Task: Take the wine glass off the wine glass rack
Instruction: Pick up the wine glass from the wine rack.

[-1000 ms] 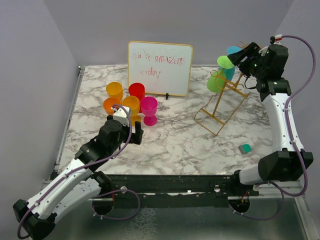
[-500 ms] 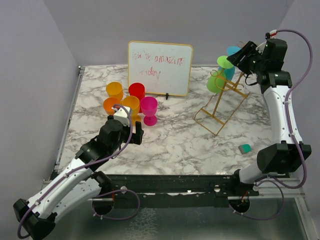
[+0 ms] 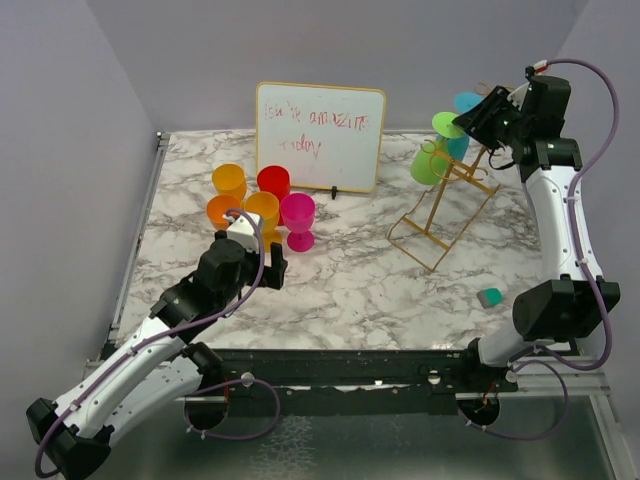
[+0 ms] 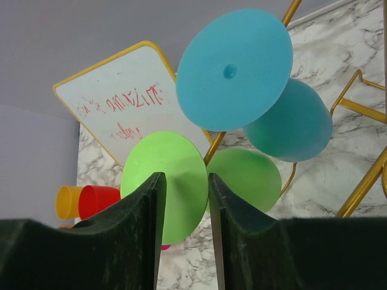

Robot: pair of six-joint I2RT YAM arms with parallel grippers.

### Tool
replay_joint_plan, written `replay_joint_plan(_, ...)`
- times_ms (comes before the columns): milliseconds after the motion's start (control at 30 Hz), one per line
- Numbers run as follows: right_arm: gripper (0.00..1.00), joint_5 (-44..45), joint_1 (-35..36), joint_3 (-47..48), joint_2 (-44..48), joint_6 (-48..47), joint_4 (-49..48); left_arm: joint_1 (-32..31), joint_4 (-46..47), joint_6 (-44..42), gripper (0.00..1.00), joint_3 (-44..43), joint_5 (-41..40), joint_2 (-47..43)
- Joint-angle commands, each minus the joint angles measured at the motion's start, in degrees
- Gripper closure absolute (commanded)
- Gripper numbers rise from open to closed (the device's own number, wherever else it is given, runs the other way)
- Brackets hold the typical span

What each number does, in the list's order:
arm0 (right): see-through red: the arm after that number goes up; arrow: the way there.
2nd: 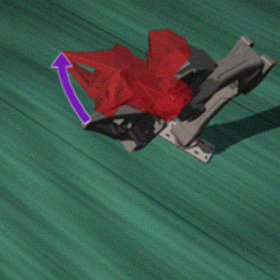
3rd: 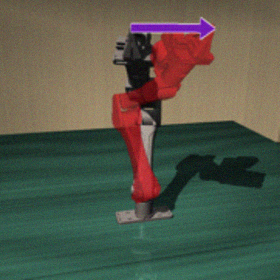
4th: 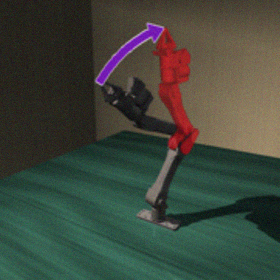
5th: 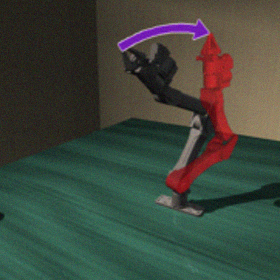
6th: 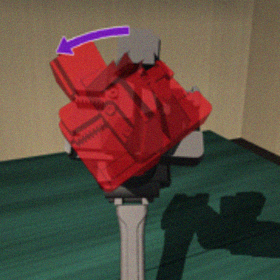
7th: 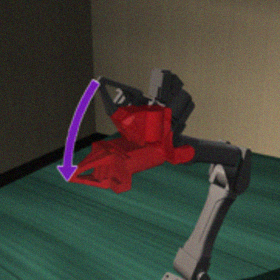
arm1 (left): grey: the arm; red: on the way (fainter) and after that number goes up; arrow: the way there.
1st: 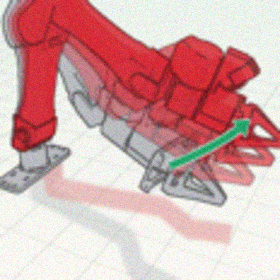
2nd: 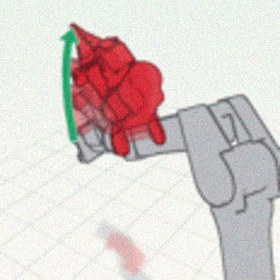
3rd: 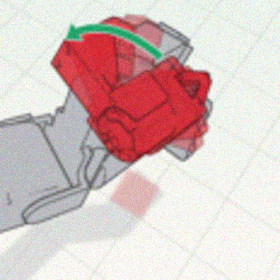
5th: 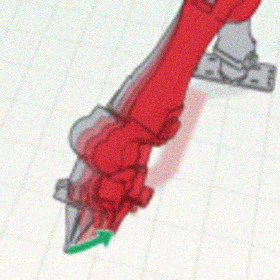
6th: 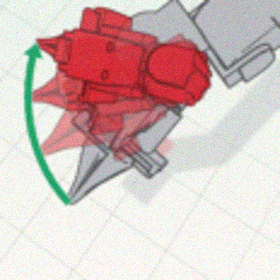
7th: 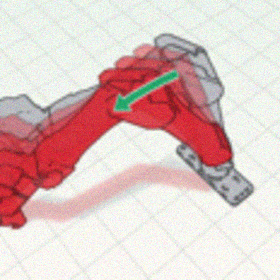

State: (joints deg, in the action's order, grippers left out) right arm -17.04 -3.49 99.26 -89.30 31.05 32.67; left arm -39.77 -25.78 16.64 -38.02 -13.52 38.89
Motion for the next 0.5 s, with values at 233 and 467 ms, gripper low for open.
replay_joint_plan(233, 0.69, 0.61, -0.24, -2.42, 2.64, 3.59, -2.67, 0.2, 1.17, -0.56, 0.01, -0.32, 0.95, -0.14)
replay_joint_plan(467, 0.75, 1.88, -0.22, -4.31, 3.8, 4.37, -3.94, 0.14, 1.23, -0.56, 0.01, -0.32, 1.12, 0.04)
